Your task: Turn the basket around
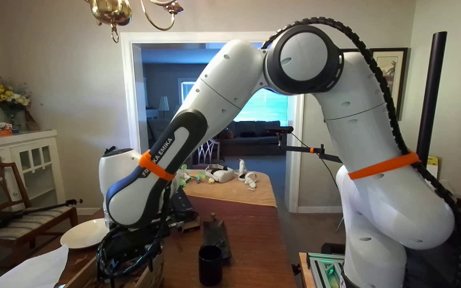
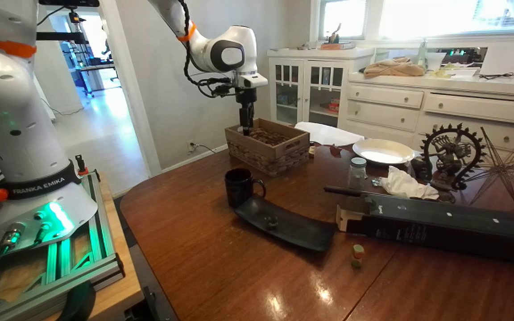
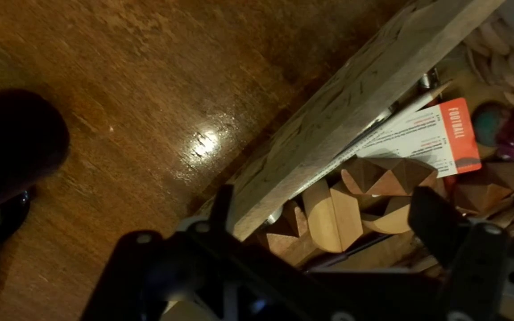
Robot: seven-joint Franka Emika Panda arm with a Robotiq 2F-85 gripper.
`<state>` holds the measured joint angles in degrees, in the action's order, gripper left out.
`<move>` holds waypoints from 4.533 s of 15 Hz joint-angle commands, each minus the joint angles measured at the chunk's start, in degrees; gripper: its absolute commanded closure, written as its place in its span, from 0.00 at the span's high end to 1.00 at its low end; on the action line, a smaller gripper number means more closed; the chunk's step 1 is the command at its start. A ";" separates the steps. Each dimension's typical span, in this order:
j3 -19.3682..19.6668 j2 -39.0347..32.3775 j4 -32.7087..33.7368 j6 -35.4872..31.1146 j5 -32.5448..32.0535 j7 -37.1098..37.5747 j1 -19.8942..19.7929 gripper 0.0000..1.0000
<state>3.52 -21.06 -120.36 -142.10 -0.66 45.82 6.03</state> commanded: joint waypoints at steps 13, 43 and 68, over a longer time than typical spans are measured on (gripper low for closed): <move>3.38 -3.77 0.93 -2.62 -3.08 8.45 4.26 0.70; 4.65 -2.83 1.92 0.11 -7.24 1.30 2.71 0.14; 0.39 -1.54 -1.61 -7.40 -6.34 -37.40 -4.24 0.04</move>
<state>4.97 -23.84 -119.93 -147.68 -7.42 14.32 3.61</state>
